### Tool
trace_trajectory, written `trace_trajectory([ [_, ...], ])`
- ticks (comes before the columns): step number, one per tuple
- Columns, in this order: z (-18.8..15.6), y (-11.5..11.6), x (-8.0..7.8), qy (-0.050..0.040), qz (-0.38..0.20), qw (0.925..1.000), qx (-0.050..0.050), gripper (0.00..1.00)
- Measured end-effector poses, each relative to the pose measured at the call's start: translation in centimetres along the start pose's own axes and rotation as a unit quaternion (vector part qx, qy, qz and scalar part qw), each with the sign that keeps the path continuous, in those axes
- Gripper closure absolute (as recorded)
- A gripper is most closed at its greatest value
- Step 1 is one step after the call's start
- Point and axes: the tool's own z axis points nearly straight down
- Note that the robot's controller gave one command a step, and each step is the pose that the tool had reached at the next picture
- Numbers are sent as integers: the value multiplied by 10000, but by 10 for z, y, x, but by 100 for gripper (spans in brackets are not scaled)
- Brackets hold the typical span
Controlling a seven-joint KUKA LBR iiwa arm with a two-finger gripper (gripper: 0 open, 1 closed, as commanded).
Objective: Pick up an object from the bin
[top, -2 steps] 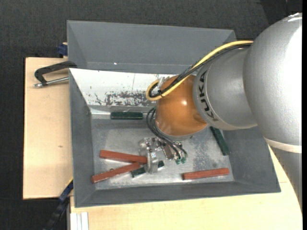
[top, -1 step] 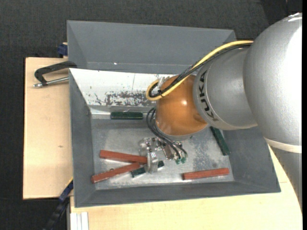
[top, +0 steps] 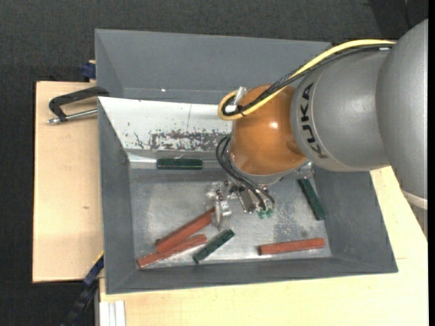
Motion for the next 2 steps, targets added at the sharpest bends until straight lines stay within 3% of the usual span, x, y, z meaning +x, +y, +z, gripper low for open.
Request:
trace_trajectory([
  [1, -54, 27, -3, -17, -37, 10000, 14, 100],
  [2, -68, 28, -6, -98, -169, 9998, -27, 100],
])
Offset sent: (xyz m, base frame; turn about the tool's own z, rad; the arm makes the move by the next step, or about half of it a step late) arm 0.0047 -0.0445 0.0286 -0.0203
